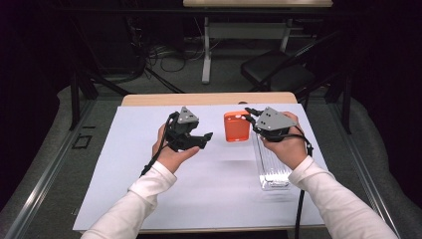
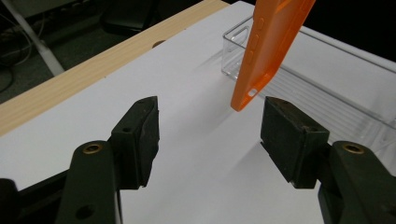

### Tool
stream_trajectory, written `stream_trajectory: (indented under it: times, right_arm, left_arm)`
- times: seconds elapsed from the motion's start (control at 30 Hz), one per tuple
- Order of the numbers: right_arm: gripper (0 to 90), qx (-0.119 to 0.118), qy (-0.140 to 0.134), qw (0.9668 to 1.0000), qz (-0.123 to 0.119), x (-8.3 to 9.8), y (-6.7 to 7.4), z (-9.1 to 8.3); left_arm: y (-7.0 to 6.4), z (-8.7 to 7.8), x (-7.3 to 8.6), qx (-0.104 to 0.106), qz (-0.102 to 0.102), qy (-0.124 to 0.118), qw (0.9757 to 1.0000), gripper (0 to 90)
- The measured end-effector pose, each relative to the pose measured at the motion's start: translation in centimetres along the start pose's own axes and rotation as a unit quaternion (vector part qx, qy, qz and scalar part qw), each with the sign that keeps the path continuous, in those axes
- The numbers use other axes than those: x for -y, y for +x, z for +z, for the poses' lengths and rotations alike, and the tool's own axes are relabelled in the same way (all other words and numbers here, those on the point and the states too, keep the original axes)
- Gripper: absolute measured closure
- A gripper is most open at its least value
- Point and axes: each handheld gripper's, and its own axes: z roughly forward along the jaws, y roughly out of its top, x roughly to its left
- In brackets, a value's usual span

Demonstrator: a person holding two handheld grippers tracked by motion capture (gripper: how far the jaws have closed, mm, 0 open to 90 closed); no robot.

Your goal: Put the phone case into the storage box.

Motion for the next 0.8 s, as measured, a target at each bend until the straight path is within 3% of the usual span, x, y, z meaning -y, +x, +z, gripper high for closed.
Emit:
stream_trajectory:
  times: [0.3,0.5,0.8]
  right_arm:
    - [80.2,0.011,-0.003,0.9999,-0.002,0.2,-1.3,-0.4]
    - [80.2,0.021,0.003,0.9998,-0.005,0.2,-2.1,-1.0]
    - [80.2,0.039,0.013,0.9991,-0.01,0.5,-3.1,-2.1]
  left_arm:
    - [1.0,-0.4,0.7,0.028,-0.031,-0.015,0.999,27.8]
    - [1.3,-0.9,0.7,0.039,-0.035,-0.018,0.9984,25.2]
    - [1.0,-1.3,0.9,0.047,-0.023,-0.012,0.9986,23.9]
